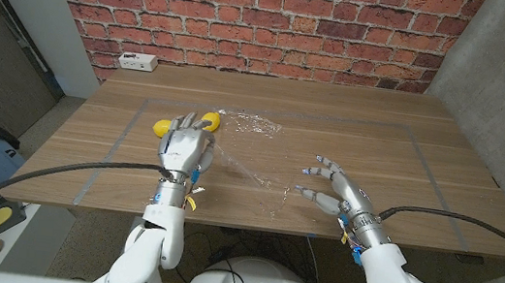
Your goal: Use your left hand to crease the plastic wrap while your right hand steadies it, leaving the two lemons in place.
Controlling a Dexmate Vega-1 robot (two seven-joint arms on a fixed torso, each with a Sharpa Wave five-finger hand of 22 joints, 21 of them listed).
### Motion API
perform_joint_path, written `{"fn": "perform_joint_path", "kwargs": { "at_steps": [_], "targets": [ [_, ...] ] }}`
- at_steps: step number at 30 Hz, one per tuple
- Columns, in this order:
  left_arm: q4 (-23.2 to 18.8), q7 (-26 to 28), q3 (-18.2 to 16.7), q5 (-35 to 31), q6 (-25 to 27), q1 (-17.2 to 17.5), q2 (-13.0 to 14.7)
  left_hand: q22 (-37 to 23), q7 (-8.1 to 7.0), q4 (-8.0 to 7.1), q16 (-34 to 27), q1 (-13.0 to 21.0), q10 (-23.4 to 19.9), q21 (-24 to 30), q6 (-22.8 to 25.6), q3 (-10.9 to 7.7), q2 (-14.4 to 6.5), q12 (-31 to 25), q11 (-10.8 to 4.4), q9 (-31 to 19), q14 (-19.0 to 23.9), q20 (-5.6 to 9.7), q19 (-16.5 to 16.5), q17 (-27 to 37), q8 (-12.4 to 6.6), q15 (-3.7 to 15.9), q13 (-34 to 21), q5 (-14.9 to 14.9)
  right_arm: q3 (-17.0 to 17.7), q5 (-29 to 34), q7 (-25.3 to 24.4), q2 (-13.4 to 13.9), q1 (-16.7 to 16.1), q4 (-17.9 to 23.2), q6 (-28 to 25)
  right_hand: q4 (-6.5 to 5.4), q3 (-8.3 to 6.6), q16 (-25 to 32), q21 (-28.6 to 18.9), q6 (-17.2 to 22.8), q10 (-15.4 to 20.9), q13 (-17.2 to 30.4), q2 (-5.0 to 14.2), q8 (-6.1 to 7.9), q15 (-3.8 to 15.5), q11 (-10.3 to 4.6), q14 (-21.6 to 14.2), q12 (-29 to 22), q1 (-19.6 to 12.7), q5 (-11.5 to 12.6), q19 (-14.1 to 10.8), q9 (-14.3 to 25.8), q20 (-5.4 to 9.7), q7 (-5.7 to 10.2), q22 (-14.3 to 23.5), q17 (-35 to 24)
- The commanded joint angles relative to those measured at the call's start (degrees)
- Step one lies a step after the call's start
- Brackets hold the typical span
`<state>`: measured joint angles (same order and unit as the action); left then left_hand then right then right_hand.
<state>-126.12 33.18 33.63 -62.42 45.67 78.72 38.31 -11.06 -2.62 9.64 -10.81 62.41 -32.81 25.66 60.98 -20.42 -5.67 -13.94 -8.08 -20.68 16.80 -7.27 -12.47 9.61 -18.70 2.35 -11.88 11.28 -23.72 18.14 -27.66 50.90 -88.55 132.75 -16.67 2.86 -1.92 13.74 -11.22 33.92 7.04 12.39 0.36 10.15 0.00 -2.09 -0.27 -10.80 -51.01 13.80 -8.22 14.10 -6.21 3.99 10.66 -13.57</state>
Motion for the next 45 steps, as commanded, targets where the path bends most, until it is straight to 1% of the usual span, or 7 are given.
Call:
{"fn": "perform_joint_path", "kwargs": {
  "at_steps": [1,12,19,28,35,40,45],
  "targets": [
    [2.2,-0.8,3.0,-2.5,1.4,-4.3,-2.2,-0.1,4.08,0.22,0.0,0.4,-0.8,0.0,4.8,0.02,0.1,-0.4,-0.09,-1.3,0.5,-0.48,-0.2,0.1,-0.62,4.46,-0.1,0.6,-5.5,7.5,5.9,-0.1,3.7,2.0,-8.6,0.11,1.02,-0.6,0.0,-4.1,-1.7,0.2,0.05,0.16,-0.34,0.09,1.1,-0.3,0.8,1.2,1.6,-0.2,-0.33,0.28,0.0,-0.1],
    [1.3,-1.9,2.6,-1.9,1.5,-4.2,-1.7,-0.1,4.39,0.34,0.1,0.6,-1.0,-0.1,6.2,-0.07,0.9,-0.3,-0.19,-2.2,0.6,-0.29,-0.2,0.1,-1.29,4.59,-0.1,0.9,-12.1,12.7,10.4,-2.5,10.4,-0.3,-12.3,0.31,1.71,-1.2,0.1,-13.5,-6.0,0.2,0.41,-0.3,-0.66,1.06,3.3,0.0,0.8,2.4,3.8,-0.6,-0.37,-2.34,0.1,-0.1],
    [1.2,-1.8,2.1,-1.3,1.9,-4.2,-1.9,-0.1,4.43,0.36,0.2,0.7,-1.0,-0.1,6.3,-0.26,1.1,-0.1,0.05,-2.7,0.5,-0.41,-0.1,0.1,-1.4,4.51,-0.1,1.1,-15.2,14.1,12.0,-4.4,13.7,-3.2,-12.4,0.36,1.84,-1.4,0.1,-14.9,-7.0,0.2,0.68,0.05,-0.79,1.4,4.1,-0.1,0.8,2.6,4.8,-0.7,-0.78,-2.48,0.1,-0.1],
    [0.5,-1.5,1.4,0.1,1.2,-3.8,-1.4,-0.1,5.02,0.45,0.2,0.9,-1.3,-0.1,7.2,-0.65,1.4,-0.1,-0.1,-3.4,0.5,-0.4,-0.3,0.2,-1.9,4.59,-0.1,1.5,-17.8,18.3,2.3,-9.0,13.8,-9.5,-11.1,1.09,1.21,-1.5,0.1,-16.5,-8.1,0.3,1.93,0.73,-1.29,2.35,5.1,-0.4,-0.8,3.2,6.6,-0.6,-1.89,-2.61,0.2,-0.1],
    [-0.7,-1.6,0.2,2.8,-0.6,-3.0,-0.3,-0.1,5.3,0.48,0.1,1.0,-1.5,-0.1,7.6,-0.96,1.7,-0.1,-0.09,-3.8,0.5,-0.71,-0.5,0.3,-2.16,4.46,-0.1,1.9,-18.6,22.5,-13.1,-14.9,13.4,-16.8,-8.2,3.85,-0.63,1.7,-2.2,-5.9,-0.5,0.3,3.84,6.7,1.77,0.35,-1.8,-2.9,-5.8,3.4,1.0,0.7,0.21,-1.29,0.2,-0.5],
    [-1.7,-1.0,-0.9,4.9,-1.8,-2.1,0.3,-0.1,5.19,0.47,0.2,1.1,-1.4,-0.1,7.5,-1.14,1.9,0.1,-0.08,-4.1,0.4,-0.82,-0.6,0.3,-2.2,4.45,-0.1,2.1,-19.2,22.6,-14.1,-15.6,15.1,-19.4,-6.2,5.17,-1.29,3.5,-3.3,2.3,5.2,0.3,4.1,11.17,3.67,-1.21,-5.7,-4.0,-8.6,3.4,-2.8,1.6,1.17,-0.71,0.1,-0.9],
    [-3.2,-1.0,-2.4,7.4,-2.6,-0.5,1.0,-0.1,5.13,0.43,0.2,1.1,-1.3,-0.1,7.4,-1.34,2.0,0.1,0.08,-4.3,0.4,-0.85,-0.6,0.3,-2.24,4.46,-0.1,2.3,-20.0,22.8,-15.3,-16.7,17.0,-22.1,-4.2,5.74,-2.47,5.1,-3.6,15.2,12.1,0.2,5.63,16.75,6.12,-3.77,-8.7,-5.1,-11.9,3.0,-5.4,1.3,2.73,-1.9,0.1,-1.3]
  ]
}}
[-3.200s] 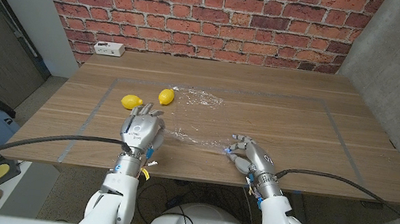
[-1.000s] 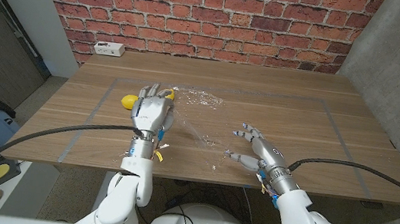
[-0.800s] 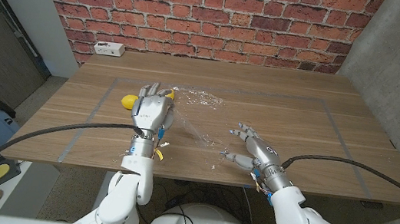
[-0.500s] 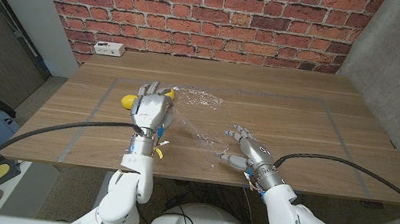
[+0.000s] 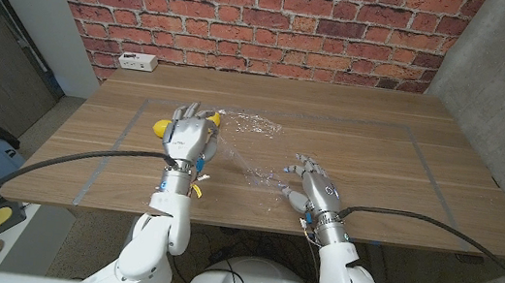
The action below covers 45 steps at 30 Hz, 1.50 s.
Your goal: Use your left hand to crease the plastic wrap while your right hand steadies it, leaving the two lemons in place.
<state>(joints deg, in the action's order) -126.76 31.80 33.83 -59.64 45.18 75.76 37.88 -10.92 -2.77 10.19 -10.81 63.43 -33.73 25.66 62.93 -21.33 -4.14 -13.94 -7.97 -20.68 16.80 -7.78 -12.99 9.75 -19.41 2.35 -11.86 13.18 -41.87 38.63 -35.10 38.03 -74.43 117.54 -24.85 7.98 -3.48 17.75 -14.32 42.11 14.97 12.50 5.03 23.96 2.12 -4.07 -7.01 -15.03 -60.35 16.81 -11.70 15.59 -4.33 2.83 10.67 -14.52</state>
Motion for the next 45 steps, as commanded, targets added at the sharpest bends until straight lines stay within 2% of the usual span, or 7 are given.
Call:
{"fn": "perform_joint_path", "kwargs": {
  "at_steps": [1,8,15,25,33,39,45],
  "targets": [
    [-2.9,0.3,-3.0,5.4,-2.3,2.9,1.6,-0.2,5.32,-0.13,0.2,0.0,-0.4,-0.1,5.5,-0.48,0.5,0.2,-0.05,-4.4,0.4,-0.35,-0.1,0.2,-1.55,4.45,-0.1,0.5,-1.8,2.0,-7.9,-4.0,3.1,-7.3,4.5,0.64,-1.07,1.2,-0.6,8.2,4.7,0.1,1.18,3.36,4.33,-2.13,-2.2,-0.9,-2.9,-0.1,-2.1,-0.3,1.12,-0.92,0.1,-0.4],
    [-4.9,-0.9,-5.2,8.8,-2.7,5.7,3.5,-0.2,5.55,-0.21,0.2,0.0,-0.2,-0.1,5.4,-0.82,0.7,0.4,-0.02,-4.9,0.2,-0.17,-0.3,0.2,-1.63,4.48,-0.1,0.8,-2.0,0.0,-10.1,-5.7,5.0,-10.6,8.8,0.7,-3.63,2.8,-0.6,13.5,9.1,0.0,4.64,4.98,6.54,-4.51,-4.4,-1.5,-6.5,-1.7,-3.2,-1.2,2.77,-1.54,0.1,-0.9],
    [-6.3,-2.8,-6.9,12.3,-2.2,8.0,4.9,-0.3,4.71,-0.46,0.6,-0.3,2.1,-0.3,4.9,-1.3,0.9,1.3,0.16,-5.5,-1.2,-0.1,0.2,0.3,-1.37,3.9,-0.2,1.0,-1.2,-1.1,-12.6,-6.4,5.2,-11.4,10.7,0.64,-4.15,3.3,-0.7,13.8,10.6,0.0,4.76,4.89,7.44,-4.15,-4.9,-1.7,-7.2,-2.8,-3.8,-1.5,3.28,-2.43,0.1,-1.1],
    [-5.8,-7.5,-5.8,15.4,-3.3,5.8,7.5,-0.4,3.94,-0.81,0.9,-1.0,4.5,-0.9,4.3,-1.35,0.9,2.0,0.42,-5.0,-3.6,-0.14,1.8,0.1,-0.27,2.52,-0.3,0.7,0.6,-1.7,-15.8,-6.8,4.5,-11.2,11.2,0.54,-4.7,3.7,-0.7,14.0,11.5,0.1,4.89,5.16,7.74,-3.81,-5.2,-1.7,-7.8,-3.6,-4.1,-1.1,3.26,-3.01,0.1,-1.3],
    [-4.7,-7.7,-4.3,16.2,-3.0,3.4,7.0,-0.4,4.29,-0.7,0.5,-0.9,4.1,-0.9,4.3,-1.48,0.8,1.7,0.38,-5.3,-3.3,0.04,1.8,0.1,-0.17,2.71,-0.3,0.6,3.1,-4.4,-10.1,-3.1,2.3,-6.0,9.2,-0.48,-4.24,3.6,-0.6,14.2,10.1,0.1,3.89,5.32,6.31,-3.29,-4.5,-0.7,-6.2,-4.9,-4.3,-1.1,2.15,-2.01,0.1,-1.4],
    [-4.3,-8.0,-2.5,14.7,0.3,1.3,5.7,-0.4,4.71,-0.57,0.3,-0.7,3.3,-0.8,4.4,-1.71,0.6,1.3,0.61,-5.8,-2.7,-0.14,1.4,0.1,-0.23,2.91,-0.3,0.6,4.8,-8.8,3.1,4.1,0.9,0.8,8.9,-3.18,-1.78,0.7,1.1,3.5,4.1,0.3,0.88,-0.32,2.13,-0.12,-0.1,2.6,1.9,-6.1,-1.3,-2.9,-0.47,-1.87,0.1,-1.0],
    [-3.4,-10.3,1.1,10.5,4.8,-2.1,5.2,-0.5,5.15,-0.53,0.2,-0.7,2.9,-0.6,4.4,-1.85,0.6,1.1,0.35,-6.1,-2.3,-0.51,1.1,0.1,-0.29,2.89,-0.3,0.7,5.6,-10.1,10.7,7.8,-0.1,5.1,5.5,-1.98,-2.14,-1.4,2.0,-4.5,-1.4,0.5,-0.45,-4.78,0.17,1.29,2.9,3.9,2.7,-5.2,0.8,-3.5,-1.57,-0.55,0.1,-0.9]
  ]
}}
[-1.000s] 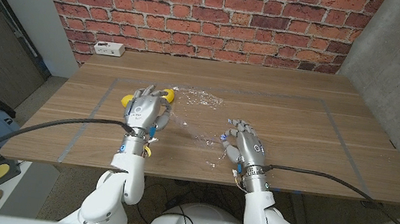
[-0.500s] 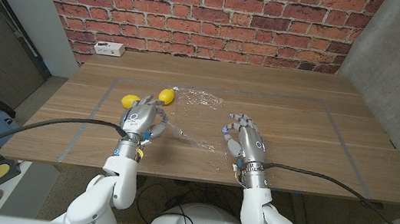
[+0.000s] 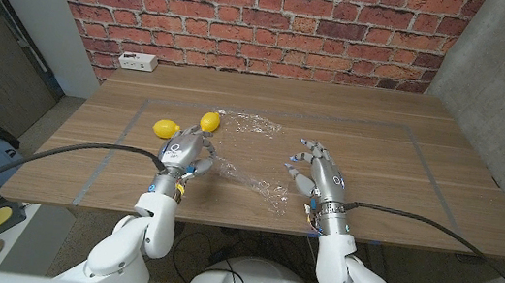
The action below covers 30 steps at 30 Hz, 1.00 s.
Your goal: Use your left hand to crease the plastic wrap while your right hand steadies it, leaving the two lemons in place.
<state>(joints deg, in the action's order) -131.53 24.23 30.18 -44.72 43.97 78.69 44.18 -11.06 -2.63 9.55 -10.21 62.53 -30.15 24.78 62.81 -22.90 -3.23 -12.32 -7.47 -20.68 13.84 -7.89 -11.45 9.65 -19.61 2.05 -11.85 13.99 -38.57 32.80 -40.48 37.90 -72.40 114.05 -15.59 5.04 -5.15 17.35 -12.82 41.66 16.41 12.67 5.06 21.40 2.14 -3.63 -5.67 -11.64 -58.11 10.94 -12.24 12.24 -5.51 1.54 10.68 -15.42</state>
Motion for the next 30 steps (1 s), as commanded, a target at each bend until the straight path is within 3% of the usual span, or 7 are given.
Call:
{"fn": "perform_joint_path", "kwargs": {
  "at_steps": [1,5,14,17,19,30],
  "targets": [
    [1.6,-3.1,5.4,-5.1,6.6,-5.5,-1.2,-0.3,5.15,0.14,-0.5,0.2,-0.7,0.3,4.6,-0.33,-0.3,-0.5,-0.15,-6.2,0.7,-0.57,-0.6,0.2,-0.1,3.14,-0.3,-0.1,2.4,-4.1,17.0,8.4,-2.3,9.2,-4.3,1.12,-0.52,-1.2,0.7,-5.1,-3.4,0.3,-0.61,-2.76,0.07,0.91,1.7,0.6,0.5,0.7,1.8,-0.2,-0.49,0.95,0.1,0.0],
    [1.9,-4.6,6.6,-6.2,7.7,-6.9,-1.0,-0.3,5.26,0.19,-0.5,0.3,-0.8,0.4,4.7,-0.45,-0.2,-0.6,-0.19,-6.5,0.9,-0.77,-0.7,0.2,-0.18,3.2,-0.3,0.0,2.3,-3.7,19.4,9.4,-2.8,11.0,-6.6,1.55,-0.53,-1.8,0.9,-7.5,-5.4,0.4,-1.32,-4.09,-0.49,1.13,2.8,0.8,0.7,0.9,2.5,-0.2,-0.84,1.34,0.0,0.0],
    [1.0,-3.5,6.1,-5.0,7.0,-6.5,-1.0,-0.3,5.4,0.23,-0.5,0.3,-1.2,0.5,4.8,-0.68,-0.1,-0.7,-0.11,-6.9,1.2,-0.83,-1.0,0.2,-0.28,3.3,-0.3,0.1,2.6,-3.9,22.8,10.9,-2.9,13.1,-9.7,1.97,-0.59,-2.4,1.0,-7.5,-7.1,0.4,-1.9,-4.24,-1.03,1.25,3.7,0.9,0.8,1.2,2.9,0.0,-1.03,1.69,0.0,0.0],
    [0.3,-2.7,5.0,-3.3,6.3,-5.7,-1.3,-0.3,5.4,0.22,-0.5,0.3,-1.4,0.5,4.8,-0.76,-0.1,-0.8,-0.23,-7.1,1.2,-0.81,-1.0,0.2,-0.3,3.28,-0.3,0.2,2.1,-3.5,23.9,11.4,-2.4,13.2,-10.0,2.43,-0.95,-2.8,1.0,-9.6,-8.5,0.4,-2.02,-5.35,-1.14,0.98,4.2,0.9,0.4,1.4,3.1,0.1,-1.17,4.38,0.0,0.0],
    [0.0,-2.2,4.8,-3.0,6.2,-5.4,-1.3,-0.3,5.46,0.22,-0.5,0.3,-1.3,0.5,4.7,-0.82,-0.1,-0.7,-0.14,-7.2,1.2,-0.86,-1.0,0.2,-0.26,3.26,-0.3,0.2,1.9,-3.9,24.3,11.1,-2.0,12.9,-9.7,2.57,-1.01,-2.9,1.1,-10.4,-9.2,0.4,-2.17,-5.79,-1.19,0.66,4.4,1.0,0.3,1.5,3.3,0.1,-1.28,4.95,0.0,0.0],
    [1.5,3.2,3.8,-1.0,3.3,-4.9,-2.5,-0.3,5.71,0.17,-0.5,0.2,-1.4,0.6,4.2,-1.1,-0.1,-0.7,0.07,-7.8,1.3,-1.02,-1.3,0.2,-0.14,3.2,-0.4,0.3,0.3,-6.5,25.0,8.9,-0.4,10.9,-6.4,1.59,0.07,-3.5,1.6,-13.4,-10.9,0.4,-3.26,-7.34,-2.04,1.69,5.7,0.7,3.0,2.2,5.4,0.3,-1.84,2.2,0.0,-0.2]
  ]
}}
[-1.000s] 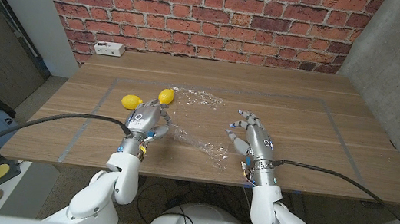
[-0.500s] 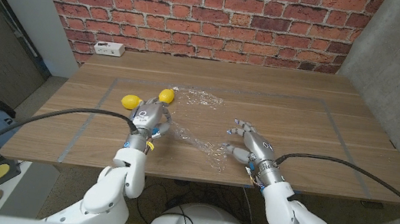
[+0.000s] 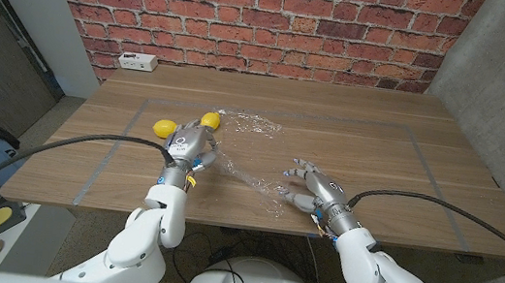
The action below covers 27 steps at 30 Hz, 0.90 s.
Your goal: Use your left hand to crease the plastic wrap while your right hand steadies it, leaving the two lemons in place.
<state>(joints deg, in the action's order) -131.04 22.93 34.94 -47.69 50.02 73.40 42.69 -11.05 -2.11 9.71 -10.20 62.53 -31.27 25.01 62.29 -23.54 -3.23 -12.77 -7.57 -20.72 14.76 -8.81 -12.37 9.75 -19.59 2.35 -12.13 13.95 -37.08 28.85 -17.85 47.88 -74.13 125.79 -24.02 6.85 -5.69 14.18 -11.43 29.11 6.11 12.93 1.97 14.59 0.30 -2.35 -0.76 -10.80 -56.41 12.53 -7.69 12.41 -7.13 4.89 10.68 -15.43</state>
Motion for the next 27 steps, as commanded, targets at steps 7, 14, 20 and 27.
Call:
{"fn": "perform_joint_path", "kwargs": {
  "at_steps": [7,14,20,27],
  "targets": [
    [2.5,6.5,-1.3,2.5,-5.9,-0.6,-0.3,-0.4,5.05,-0.04,-0.5,0.2,-0.2,0.6,4.5,-0.6,-0.3,-0.3,0.1,-8.2,0.5,-0.04,-0.8,0.1,-0.14,2.9,-0.1,0.4,-1.9,-3.3,1.0,-2.7,1.5,-1.3,3.4,-1.81,1.86,-0.9,0.5,-5.0,-2.9,0.1,-0.36,-2.54,-1.15,1.44,2.7,-0.3,4.8,1.9,3.6,0.2,-1.21,-3.65,0.0,-0.6],
    [2.0,6.3,-1.9,3.6,-8.0,-0.2,0.5,-0.4,5.09,-0.11,-0.4,0.1,-0.2,0.6,4.5,-0.69,-0.3,-0.3,0.15,-8.6,0.5,0.01,-0.8,0.1,-0.2,2.93,-0.1,0.4,-3.4,-0.6,-2.7,-5.7,1.6,-2.0,2.2,-2.66,2.61,-1.1,0.6,-8.4,-4.8,0.2,-0.42,-3.57,-1.53,2.55,3.8,-0.2,6.7,2.5,5.3,0.5,-1.9,-4.08,0.1,-0.9],
    [1.0,7.9,-3.8,5.9,-10.5,1.2,0.5,-0.4,5.1,-0.11,-0.4,0.1,-0.2,0.6,4.6,-0.77,-0.3,-0.3,0.04,-9.0,0.6,0.07,-0.9,0.1,-0.31,2.94,-0.1,0.4,-6.2,3.8,-6.6,-8.9,2.8,-4.6,1.9,-2.84,2.96,-1.2,0.6,-10.1,-5.4,0.2,-0.63,-3.89,-1.68,2.74,4.2,-0.3,7.3,2.8,6.2,0.6,-2.16,-4.15,0.1,-0.9],
    [0.5,9.4,-6.1,9.1,-13.2,2.8,0.2,-0.4,5.33,-0.05,-0.5,0.0,-0.4,0.7,4.7,-0.95,-0.3,-0.4,0.17,-9.4,0.7,-0.01,-1.0,0.1,-0.42,2.93,-0.1,0.5,-8.7,7.4,-10.0,-11.7,4.8,-8.9,3.8,-1.89,2.53,-0.8,0.2,-9.3,-4.2,0.3,-0.54,-2.98,-0.99,2.24,3.2,-1.1,5.7,3.6,6.2,0.8,-2.28,-3.56,0.2,-0.9]
  ]
}}
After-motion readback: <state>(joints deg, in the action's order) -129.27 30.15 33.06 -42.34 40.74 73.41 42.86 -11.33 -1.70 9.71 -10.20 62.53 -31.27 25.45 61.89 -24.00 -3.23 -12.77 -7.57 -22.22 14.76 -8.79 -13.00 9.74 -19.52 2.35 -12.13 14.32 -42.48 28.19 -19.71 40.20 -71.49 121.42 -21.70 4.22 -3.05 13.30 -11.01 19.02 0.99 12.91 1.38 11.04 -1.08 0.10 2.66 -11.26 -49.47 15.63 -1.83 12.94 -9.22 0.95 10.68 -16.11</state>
